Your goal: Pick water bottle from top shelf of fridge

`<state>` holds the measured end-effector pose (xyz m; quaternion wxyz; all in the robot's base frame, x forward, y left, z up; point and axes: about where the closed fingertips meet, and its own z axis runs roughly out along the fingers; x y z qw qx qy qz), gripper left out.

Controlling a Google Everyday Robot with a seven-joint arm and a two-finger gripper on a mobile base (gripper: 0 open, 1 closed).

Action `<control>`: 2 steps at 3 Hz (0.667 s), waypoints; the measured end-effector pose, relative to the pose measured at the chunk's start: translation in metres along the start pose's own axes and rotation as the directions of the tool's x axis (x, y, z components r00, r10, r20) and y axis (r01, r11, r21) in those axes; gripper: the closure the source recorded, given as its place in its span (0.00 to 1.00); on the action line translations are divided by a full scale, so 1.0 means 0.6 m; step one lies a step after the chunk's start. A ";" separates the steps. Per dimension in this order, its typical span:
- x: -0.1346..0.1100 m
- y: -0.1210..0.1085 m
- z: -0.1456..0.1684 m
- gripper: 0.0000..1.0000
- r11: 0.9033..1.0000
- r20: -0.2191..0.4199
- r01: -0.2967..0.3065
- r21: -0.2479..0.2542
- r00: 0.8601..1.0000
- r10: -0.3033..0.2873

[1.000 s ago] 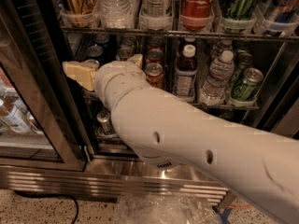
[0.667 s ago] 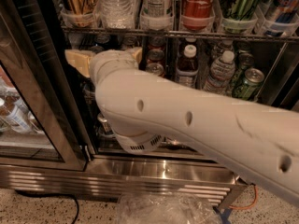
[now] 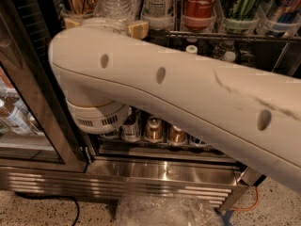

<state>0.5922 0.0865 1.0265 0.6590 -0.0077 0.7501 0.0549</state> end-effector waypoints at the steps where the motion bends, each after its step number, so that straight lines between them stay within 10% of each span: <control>1: -0.006 -0.020 -0.003 0.00 0.999 0.009 0.002 0.049 1.000 -0.003; 2: -0.012 -0.016 -0.002 0.00 0.999 0.019 0.001 0.049 1.000 -0.002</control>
Offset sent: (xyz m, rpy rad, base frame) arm -0.0002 -0.0124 0.0027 -0.0080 -0.0060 -0.0484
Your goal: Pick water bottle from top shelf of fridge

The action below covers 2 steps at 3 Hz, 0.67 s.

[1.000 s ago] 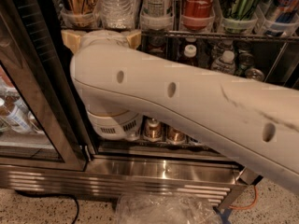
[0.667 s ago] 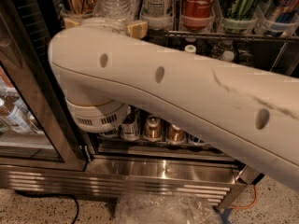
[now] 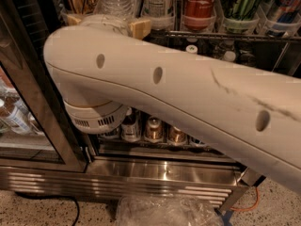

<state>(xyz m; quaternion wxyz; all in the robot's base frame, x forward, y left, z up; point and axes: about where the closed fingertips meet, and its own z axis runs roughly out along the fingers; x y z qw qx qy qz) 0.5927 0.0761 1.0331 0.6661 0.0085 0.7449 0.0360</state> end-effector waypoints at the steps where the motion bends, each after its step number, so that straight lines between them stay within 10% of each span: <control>1: -0.030 0.007 -0.009 0.18 1.000 -0.008 0.017 0.015 1.000 -0.017; 2: -0.057 0.008 -0.016 0.19 0.997 -0.016 0.049 0.061 0.999 -0.048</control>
Offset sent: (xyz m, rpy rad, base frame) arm -0.0030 -0.0035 0.0454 -0.1052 0.0434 -0.1199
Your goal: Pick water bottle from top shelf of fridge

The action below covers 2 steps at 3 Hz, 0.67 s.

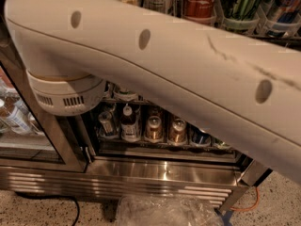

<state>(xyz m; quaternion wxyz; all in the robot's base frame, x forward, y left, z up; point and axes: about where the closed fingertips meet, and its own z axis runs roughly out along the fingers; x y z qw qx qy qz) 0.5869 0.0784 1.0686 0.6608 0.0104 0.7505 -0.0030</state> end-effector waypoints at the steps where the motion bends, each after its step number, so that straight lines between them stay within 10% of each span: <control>1: -0.016 -0.007 0.000 0.18 0.999 0.010 0.014 0.045 1.000 -0.014; 2: -0.019 -0.016 0.019 0.19 0.995 0.033 0.034 0.093 0.999 -0.038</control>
Offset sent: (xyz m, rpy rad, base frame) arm 0.0333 -0.0170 0.0015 -0.0918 -0.0533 -0.1439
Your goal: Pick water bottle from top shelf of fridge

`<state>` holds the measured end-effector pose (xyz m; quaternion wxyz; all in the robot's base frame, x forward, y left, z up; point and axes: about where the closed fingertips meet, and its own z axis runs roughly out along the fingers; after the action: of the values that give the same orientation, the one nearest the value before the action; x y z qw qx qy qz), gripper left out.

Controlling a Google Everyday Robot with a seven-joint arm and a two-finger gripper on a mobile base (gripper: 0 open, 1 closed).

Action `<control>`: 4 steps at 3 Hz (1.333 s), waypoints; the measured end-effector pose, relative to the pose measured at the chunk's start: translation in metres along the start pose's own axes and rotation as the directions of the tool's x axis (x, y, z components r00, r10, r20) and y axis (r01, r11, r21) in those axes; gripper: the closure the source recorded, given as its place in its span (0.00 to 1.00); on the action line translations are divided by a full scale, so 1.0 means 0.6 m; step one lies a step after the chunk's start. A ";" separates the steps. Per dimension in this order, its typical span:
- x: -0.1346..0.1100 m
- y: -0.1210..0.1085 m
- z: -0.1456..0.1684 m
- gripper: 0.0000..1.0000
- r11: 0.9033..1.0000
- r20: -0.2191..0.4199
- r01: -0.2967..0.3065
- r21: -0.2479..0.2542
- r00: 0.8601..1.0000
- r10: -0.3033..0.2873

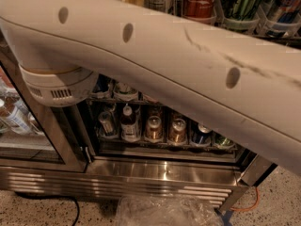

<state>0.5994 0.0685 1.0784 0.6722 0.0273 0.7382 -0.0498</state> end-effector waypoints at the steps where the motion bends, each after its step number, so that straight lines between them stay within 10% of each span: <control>1: -0.005 -0.004 0.021 0.22 0.999 0.033 0.021 0.031 0.999 -0.022; 4: -0.014 -0.014 0.068 0.23 0.995 0.121 0.002 0.097 0.993 -0.014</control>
Offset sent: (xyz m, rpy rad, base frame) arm 0.0391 -0.0068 0.0011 -0.0518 -0.1005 -0.0694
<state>0.6395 0.0560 1.0836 0.7134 0.0538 0.6928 -0.0900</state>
